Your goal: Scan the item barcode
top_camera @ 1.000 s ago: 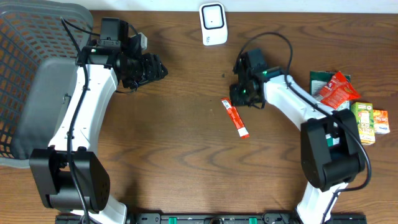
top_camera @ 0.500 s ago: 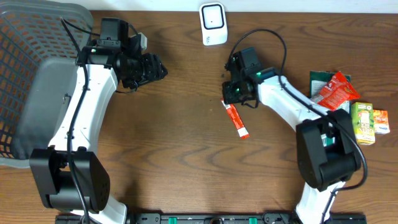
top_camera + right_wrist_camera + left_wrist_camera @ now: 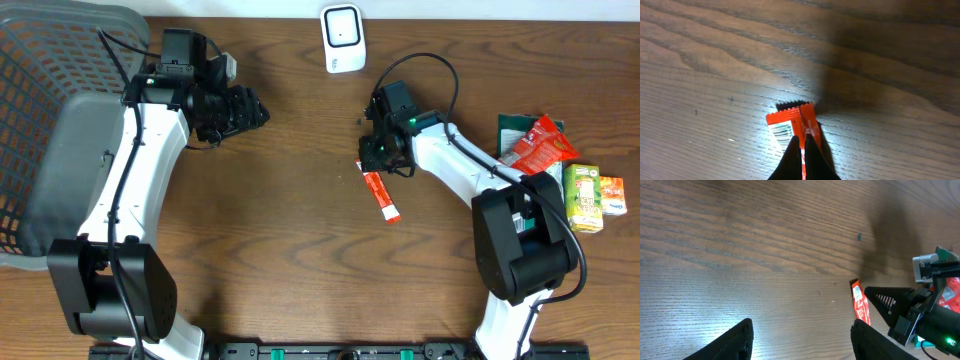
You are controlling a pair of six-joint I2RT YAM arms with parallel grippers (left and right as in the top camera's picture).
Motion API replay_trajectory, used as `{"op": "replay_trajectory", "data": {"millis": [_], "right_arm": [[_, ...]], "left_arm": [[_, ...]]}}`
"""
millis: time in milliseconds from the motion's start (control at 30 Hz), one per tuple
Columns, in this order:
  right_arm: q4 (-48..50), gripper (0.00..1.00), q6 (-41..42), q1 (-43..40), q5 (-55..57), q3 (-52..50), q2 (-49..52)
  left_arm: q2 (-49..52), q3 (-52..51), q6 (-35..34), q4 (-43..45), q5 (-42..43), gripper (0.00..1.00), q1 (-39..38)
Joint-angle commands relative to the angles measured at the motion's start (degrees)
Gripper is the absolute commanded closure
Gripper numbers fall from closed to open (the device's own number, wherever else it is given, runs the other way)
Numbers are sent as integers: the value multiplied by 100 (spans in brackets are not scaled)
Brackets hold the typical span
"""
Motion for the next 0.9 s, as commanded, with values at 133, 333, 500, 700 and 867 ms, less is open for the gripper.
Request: {"op": "replay_trajectory", "data": {"millis": [133,333,500,700,867], "right_arm": [[28,99,114,247,321,-81,179],[79,99,114,323,553,-87,433],[142,99,151,334,396,-63,485],[-166,98,-24,184,-153,358,-153],[-811,78,-22,-7,-168,538,-946]], "left_arm": [[-11,-107,52,-15,-50,36,-4],[-11,-107,52,-15,-55,36,-4],[-11,-107,52,-13,-55,37,-4],[-11,-107,55,-13,-57,37,-4],[-11,-107,52,-15,-57,36,-4]]}}
